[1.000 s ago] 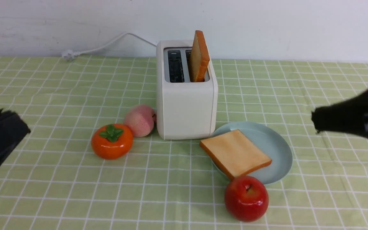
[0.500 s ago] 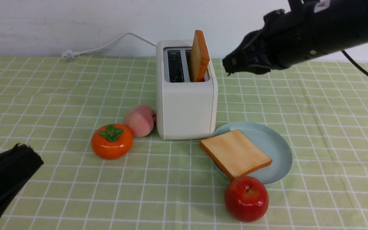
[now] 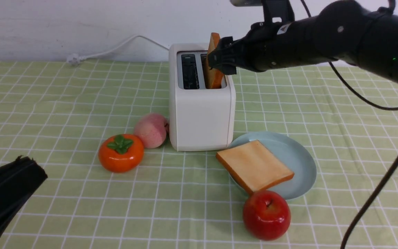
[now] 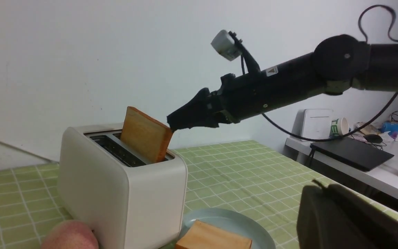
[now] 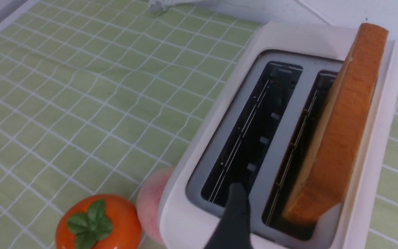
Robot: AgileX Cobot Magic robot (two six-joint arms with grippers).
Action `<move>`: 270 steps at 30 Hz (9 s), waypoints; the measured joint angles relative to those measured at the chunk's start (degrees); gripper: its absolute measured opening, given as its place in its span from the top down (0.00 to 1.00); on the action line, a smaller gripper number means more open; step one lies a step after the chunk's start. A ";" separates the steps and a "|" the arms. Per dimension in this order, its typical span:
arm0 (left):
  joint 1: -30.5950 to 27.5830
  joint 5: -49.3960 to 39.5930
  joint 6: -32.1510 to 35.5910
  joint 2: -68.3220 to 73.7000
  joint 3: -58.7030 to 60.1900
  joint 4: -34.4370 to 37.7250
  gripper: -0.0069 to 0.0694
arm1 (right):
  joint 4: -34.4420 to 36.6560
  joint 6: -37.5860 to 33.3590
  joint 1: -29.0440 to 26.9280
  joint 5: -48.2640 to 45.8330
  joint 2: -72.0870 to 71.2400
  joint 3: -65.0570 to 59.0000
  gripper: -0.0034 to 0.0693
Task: Take toasted bread from bread machine on green coffee tablecloth place on plate.
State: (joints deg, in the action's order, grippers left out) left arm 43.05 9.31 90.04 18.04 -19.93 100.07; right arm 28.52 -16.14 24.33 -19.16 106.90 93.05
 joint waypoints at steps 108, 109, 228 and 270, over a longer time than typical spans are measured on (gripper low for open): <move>0.00 0.80 0.06 0.00 1.19 0.00 0.88 | 2.15 -8.26 -24.74 -43.08 -28.23 -12.15 0.64; 0.00 1.34 0.06 0.00 1.19 0.00 0.88 | 1.21 -7.24 -24.74 -45.74 -30.53 -12.15 0.71; 0.00 -7.91 -36.79 -2.75 1.42 -38.72 0.93 | -24.73 23.99 -24.81 -4.21 -107.49 -93.76 0.92; -39.06 -22.13 -103.13 -18.63 21.45 -100.07 0.93 | -24.85 23.99 -24.81 -4.21 -107.49 -93.76 0.86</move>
State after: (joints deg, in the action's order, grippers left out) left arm 3.99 -12.82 -13.09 -0.59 1.52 0.00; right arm 3.67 7.85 -0.48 -23.37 -0.58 -0.71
